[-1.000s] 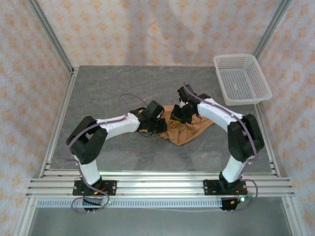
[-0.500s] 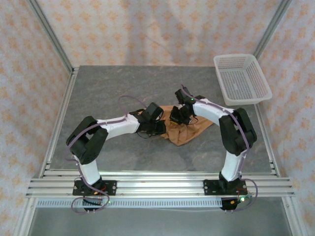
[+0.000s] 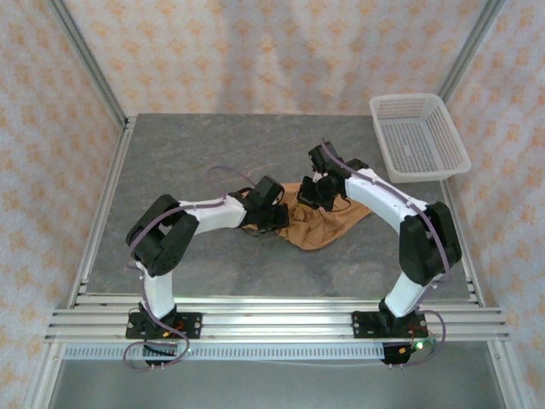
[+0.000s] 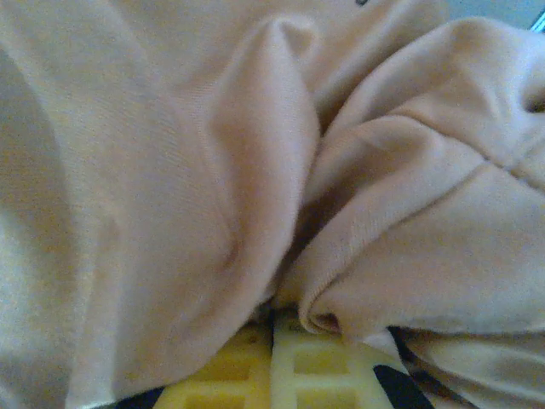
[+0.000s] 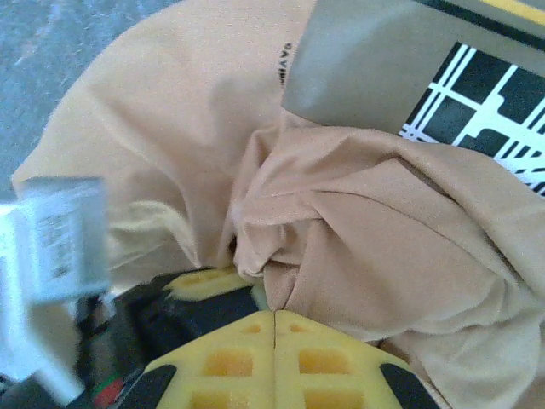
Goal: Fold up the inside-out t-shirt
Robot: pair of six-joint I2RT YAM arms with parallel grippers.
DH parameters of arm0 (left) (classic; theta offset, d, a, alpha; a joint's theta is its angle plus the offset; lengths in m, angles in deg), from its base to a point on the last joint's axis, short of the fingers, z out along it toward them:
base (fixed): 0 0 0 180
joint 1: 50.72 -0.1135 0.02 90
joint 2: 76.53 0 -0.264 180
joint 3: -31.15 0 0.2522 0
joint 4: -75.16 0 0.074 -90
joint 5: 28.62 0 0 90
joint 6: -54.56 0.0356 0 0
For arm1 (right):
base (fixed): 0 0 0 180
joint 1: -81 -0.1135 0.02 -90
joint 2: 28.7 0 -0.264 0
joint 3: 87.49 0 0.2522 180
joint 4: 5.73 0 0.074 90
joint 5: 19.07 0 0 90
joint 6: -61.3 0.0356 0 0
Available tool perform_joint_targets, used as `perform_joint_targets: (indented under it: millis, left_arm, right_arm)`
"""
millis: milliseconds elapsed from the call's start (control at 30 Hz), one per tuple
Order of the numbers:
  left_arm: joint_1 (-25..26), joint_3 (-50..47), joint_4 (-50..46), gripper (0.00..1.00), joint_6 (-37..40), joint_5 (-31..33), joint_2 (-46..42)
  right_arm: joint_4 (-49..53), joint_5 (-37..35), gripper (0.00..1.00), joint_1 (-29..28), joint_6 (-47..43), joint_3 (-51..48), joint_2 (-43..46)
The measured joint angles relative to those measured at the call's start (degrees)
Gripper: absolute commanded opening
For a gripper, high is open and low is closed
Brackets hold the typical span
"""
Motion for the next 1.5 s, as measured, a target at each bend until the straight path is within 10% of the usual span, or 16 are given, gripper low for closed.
perform_joint_targets:
  millis: [667, 1033, 1500]
  left_arm:
    - [-0.7, -0.6, 0.3, 0.00, 0.0, 0.0, -1.9]
    - [-0.7, -1.0, 0.3, 0.00, -0.1, 0.0, -7.1]
    - [-0.7, -1.5, 0.2, 0.00, -0.1, 0.0, -7.3]
  right_arm:
    - [2.6, -3.3, 0.00, 4.4, -3.8, 3.0, 14.1]
    - [0.3, -6.0, 0.19, 13.8, -4.9, -0.4, -4.7]
    - [0.8, -9.0, 0.16, 5.5, -5.5, -5.0, 0.3]
